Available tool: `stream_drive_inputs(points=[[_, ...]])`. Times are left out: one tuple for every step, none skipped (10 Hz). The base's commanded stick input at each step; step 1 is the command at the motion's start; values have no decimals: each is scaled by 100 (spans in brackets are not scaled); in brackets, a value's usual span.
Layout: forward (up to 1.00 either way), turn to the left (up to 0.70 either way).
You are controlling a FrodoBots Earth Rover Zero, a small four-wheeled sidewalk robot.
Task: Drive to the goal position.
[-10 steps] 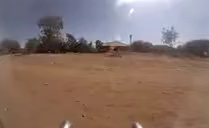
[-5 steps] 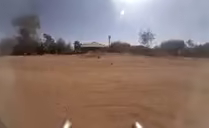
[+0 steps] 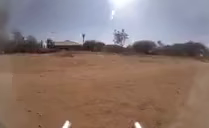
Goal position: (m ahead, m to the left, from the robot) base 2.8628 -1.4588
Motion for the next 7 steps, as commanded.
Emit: stream_drive_inputs(points=[[0, -45], [0, -45], [0, -45], [0, -45], [0, -45], [0, -45], [0, -45]])
